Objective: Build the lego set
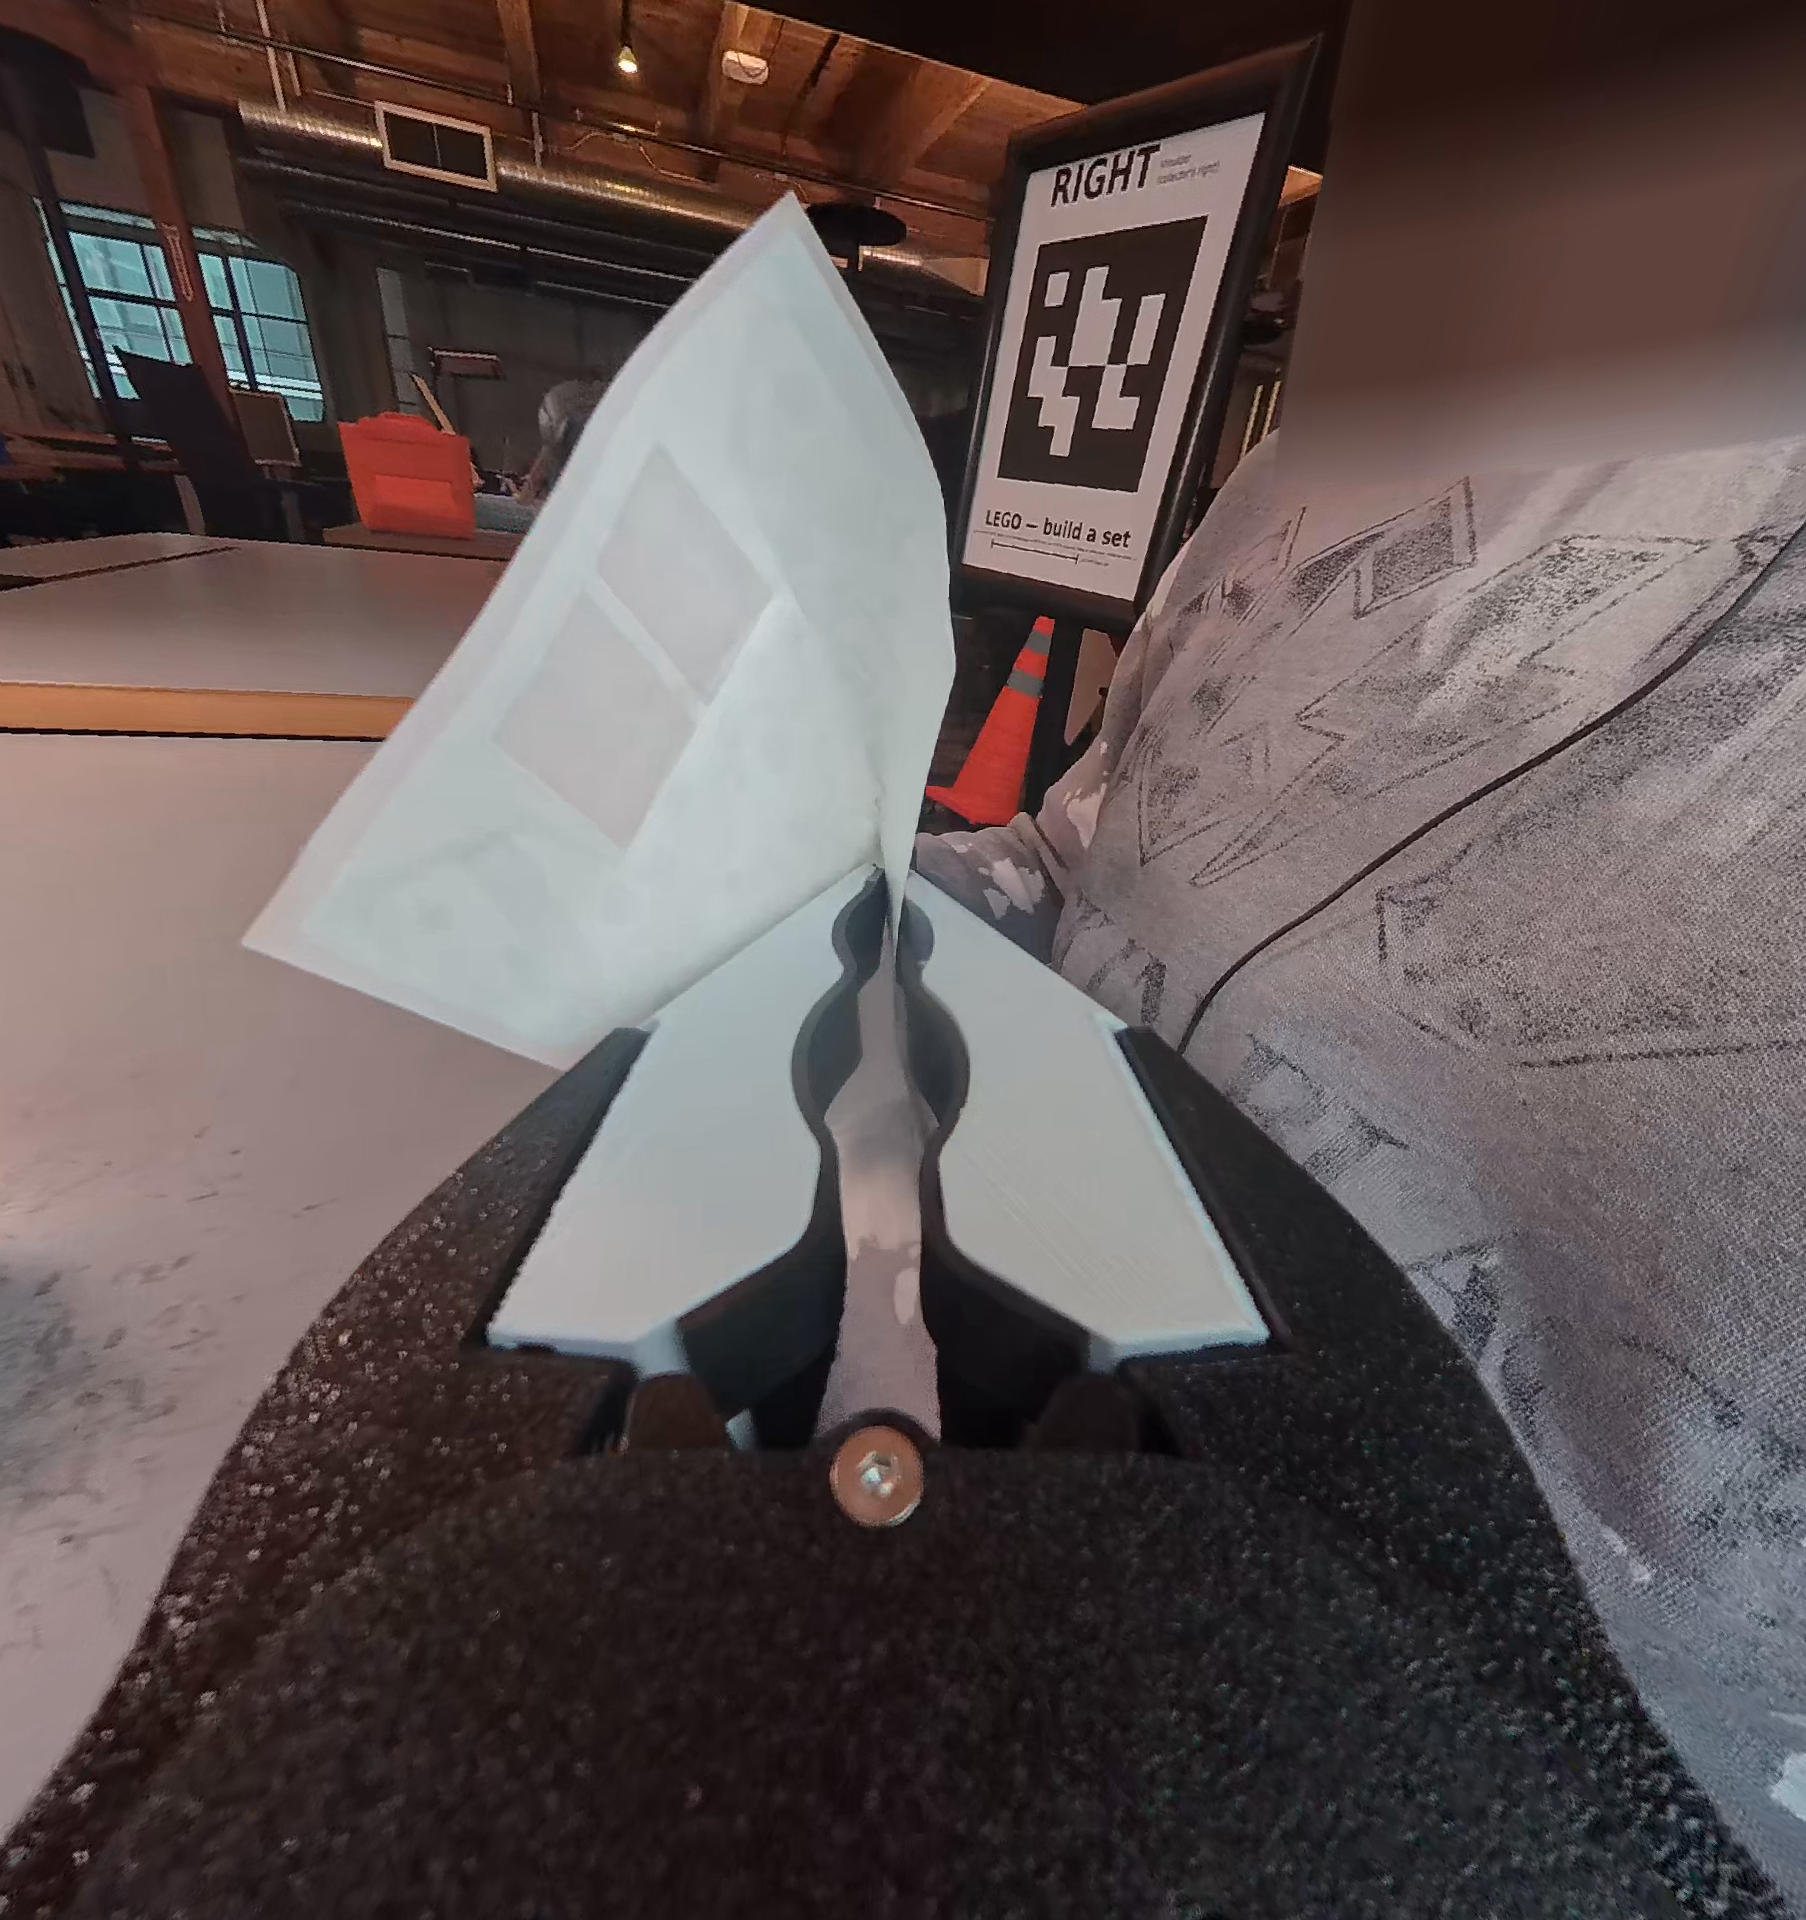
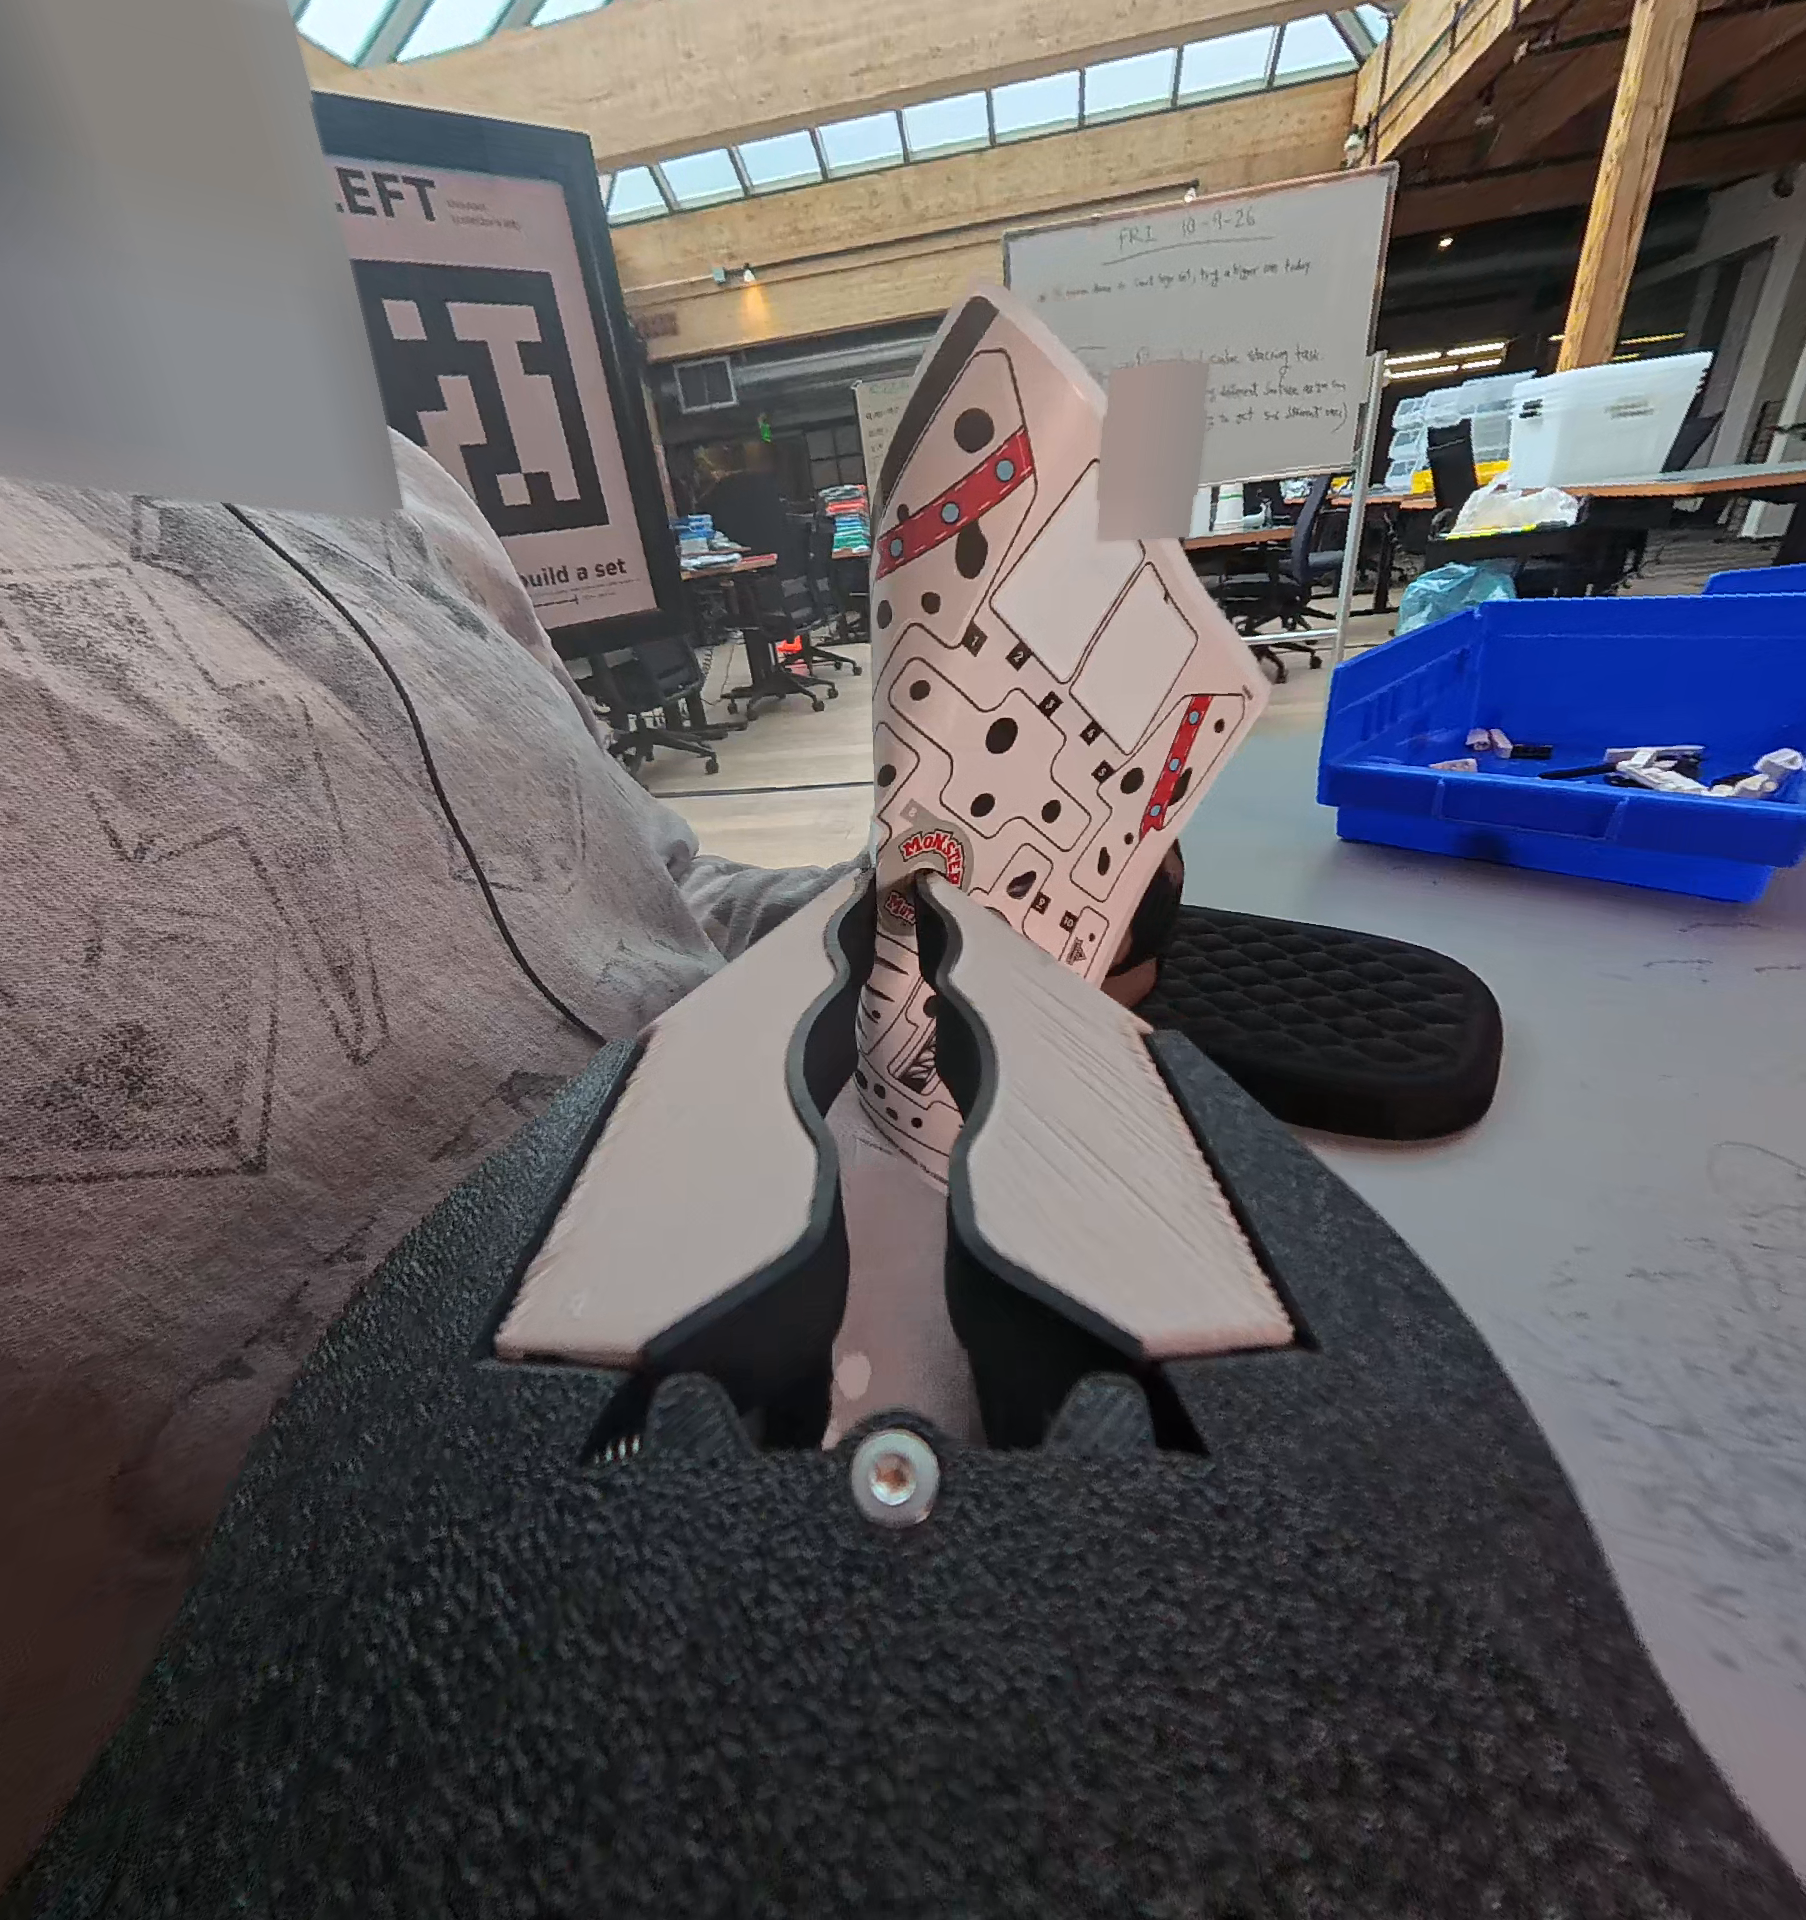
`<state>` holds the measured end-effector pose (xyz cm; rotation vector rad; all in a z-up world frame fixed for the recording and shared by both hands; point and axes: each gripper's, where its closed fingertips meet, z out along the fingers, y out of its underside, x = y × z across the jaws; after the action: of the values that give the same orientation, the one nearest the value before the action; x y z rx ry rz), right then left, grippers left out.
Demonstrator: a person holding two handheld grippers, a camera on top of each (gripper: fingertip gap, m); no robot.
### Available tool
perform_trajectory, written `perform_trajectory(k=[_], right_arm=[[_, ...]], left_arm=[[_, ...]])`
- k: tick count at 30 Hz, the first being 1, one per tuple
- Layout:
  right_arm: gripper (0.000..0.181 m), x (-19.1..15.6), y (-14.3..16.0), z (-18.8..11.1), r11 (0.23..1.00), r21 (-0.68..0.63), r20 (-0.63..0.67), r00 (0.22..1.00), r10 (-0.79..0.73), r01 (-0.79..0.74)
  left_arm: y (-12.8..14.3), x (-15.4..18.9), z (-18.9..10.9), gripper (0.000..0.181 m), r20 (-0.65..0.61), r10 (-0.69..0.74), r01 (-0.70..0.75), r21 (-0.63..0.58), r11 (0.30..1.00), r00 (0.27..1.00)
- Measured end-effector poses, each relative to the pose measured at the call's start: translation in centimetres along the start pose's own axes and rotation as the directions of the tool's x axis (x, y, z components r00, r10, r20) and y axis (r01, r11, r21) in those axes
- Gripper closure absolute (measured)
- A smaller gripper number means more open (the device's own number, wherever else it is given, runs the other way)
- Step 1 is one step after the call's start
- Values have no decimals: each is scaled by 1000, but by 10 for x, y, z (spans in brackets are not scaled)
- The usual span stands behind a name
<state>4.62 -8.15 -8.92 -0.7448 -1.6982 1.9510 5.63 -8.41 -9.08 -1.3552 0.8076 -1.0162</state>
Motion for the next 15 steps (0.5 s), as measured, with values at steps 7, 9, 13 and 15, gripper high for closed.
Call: perform_trajectory(k=[7,9,13,15], right_arm=[[173,-16,0,1,996,5,163,983,84,-86],[173,-17,-1,1,996,0,185,979,91,-93],[173,-21,-3,2,994,-3,231,967,108,-110],[173,-22,-4,2,992,0,250,961,121,-125]], left_arm=[[-1,14,4,181,-115,-31,32,8,999,993],[-1,16,4,181,-134,-35,36,11,999,990],[-3,20,5,181,-174,-44,49,23,999,984],[-4,20,5,181,-185,-47,53,29,998,982]])
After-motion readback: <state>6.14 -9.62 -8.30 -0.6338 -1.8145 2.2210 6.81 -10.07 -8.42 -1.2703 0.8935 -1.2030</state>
